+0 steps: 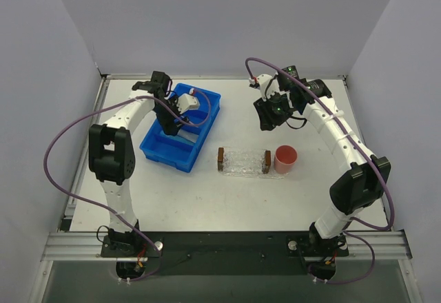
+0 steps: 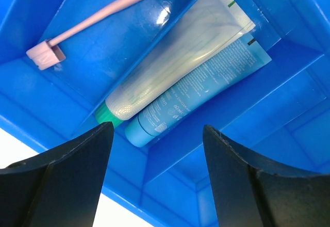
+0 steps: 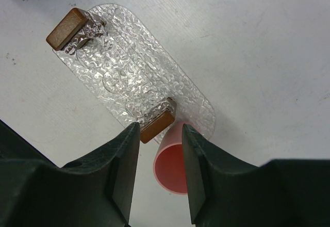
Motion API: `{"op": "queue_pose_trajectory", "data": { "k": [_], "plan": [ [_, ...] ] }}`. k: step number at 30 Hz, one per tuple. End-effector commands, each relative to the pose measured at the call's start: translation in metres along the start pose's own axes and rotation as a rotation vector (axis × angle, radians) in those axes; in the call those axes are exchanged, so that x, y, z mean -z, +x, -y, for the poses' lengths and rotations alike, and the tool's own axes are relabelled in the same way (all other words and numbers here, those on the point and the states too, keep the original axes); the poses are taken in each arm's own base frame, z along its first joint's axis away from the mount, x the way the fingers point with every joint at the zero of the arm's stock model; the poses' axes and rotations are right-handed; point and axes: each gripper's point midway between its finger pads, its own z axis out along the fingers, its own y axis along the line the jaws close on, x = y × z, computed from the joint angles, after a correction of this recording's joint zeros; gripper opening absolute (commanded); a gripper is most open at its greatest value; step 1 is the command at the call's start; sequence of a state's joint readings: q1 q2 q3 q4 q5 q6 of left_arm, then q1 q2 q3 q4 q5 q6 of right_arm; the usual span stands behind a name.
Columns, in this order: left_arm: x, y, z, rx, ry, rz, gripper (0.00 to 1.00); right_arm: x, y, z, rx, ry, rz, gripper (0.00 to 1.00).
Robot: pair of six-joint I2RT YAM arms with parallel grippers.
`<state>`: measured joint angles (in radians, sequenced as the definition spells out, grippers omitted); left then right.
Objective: Prepare toiletry sets of a toothbrush and toothpaste on the tray
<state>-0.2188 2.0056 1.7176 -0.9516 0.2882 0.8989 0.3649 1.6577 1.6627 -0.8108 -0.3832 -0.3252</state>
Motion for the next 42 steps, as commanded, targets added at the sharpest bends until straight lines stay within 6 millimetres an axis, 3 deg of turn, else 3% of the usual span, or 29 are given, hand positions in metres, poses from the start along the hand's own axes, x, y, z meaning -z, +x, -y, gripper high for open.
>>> {"op": "queue_pose_trajectory", "data": {
  "k": [1, 17, 42],
  "plan": [
    [-0.005, 0.002, -0.001, -0.017, 0.026, -0.010, 0.80, 0.005, -0.002, 0.000, 0.011, -0.010, 0.021, 0.34],
    [-0.033, 0.015, -0.005, -0.049, 0.048, -0.078, 0.80, 0.002, -0.001, 0.000, -0.004, -0.011, 0.017, 0.34],
    [-0.066, 0.050, 0.011, -0.164, 0.064, -0.202, 0.81, -0.003, 0.001, 0.002, 0.012, -0.006, 0.004, 0.34]
  ]
}}
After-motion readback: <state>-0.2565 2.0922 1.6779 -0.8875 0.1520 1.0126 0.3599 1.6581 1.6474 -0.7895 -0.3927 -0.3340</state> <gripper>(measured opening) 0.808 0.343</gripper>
